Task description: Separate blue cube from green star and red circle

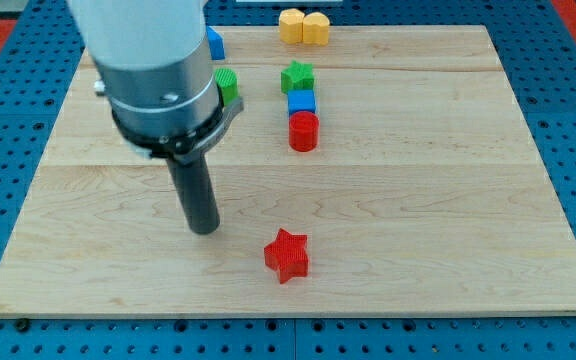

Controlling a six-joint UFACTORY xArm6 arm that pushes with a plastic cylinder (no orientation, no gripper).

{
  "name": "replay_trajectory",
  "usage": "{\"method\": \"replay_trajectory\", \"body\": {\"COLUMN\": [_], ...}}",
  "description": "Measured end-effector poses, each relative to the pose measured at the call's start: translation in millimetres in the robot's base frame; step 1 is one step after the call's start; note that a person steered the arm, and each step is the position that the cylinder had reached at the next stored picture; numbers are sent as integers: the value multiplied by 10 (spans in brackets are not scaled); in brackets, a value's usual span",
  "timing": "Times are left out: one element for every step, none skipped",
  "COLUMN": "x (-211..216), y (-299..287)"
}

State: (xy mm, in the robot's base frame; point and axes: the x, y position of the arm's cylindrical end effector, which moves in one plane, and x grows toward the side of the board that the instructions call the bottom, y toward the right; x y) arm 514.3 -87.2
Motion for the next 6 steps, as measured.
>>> {"method": "replay_trajectory", "body": {"x": [-370,-709,-1045,-1354,-1575,-1612], "y": [176,373,579,639,674,1175]}}
